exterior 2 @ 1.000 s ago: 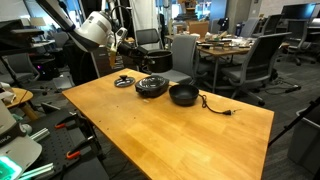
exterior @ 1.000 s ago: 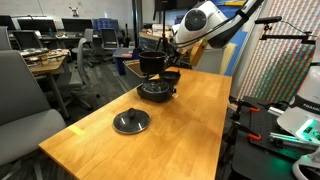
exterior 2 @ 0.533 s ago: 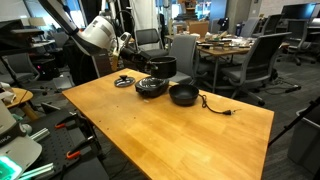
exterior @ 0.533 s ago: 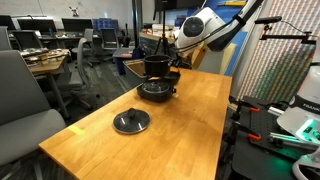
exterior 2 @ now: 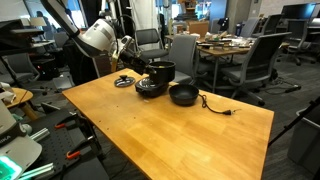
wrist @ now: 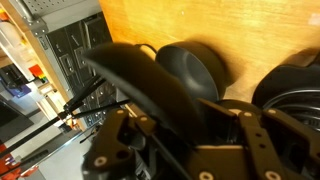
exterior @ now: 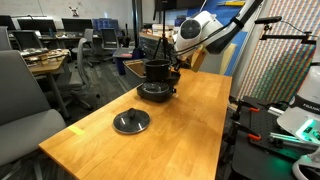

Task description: Take the blocks out of the bowl, put them in the pot, pick the pot and put it on the stove then cover it with the lid

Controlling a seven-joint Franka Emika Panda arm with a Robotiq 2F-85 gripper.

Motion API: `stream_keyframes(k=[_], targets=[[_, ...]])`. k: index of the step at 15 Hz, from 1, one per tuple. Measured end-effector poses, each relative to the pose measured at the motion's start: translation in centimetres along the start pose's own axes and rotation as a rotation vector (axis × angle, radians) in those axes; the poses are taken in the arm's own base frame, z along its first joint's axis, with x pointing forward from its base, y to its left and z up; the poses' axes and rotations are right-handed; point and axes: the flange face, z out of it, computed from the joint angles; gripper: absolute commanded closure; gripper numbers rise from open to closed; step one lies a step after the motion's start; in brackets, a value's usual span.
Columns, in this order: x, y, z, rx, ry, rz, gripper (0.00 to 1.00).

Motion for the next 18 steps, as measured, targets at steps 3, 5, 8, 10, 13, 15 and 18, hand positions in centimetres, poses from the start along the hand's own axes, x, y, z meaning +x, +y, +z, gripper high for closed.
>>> stream_keyframes(k=[3, 5, 8, 10, 13, 15, 18], targets=[[0.2, -1.5, -1.7, 0.037, -0.006, -0.011, 0.9], [0.2, -2.2, -2.5, 0.053, -0.009, -0.01, 0.9], [0.2, -2.7, -3.0, 0.066, -0.017, -0.005, 0.9], [0.2, -2.8, -3.2, 0.074, -0.022, -0.002, 0.9], [0.2, -3.1, -3.5, 0.079, -0.021, -0.005, 0.9], [0.1, -3.3, -3.7, 0.081, -0.017, -0.01, 0.9], [0.2, -3.7, -4.3, 0.086, -0.006, -0.018, 0.9]])
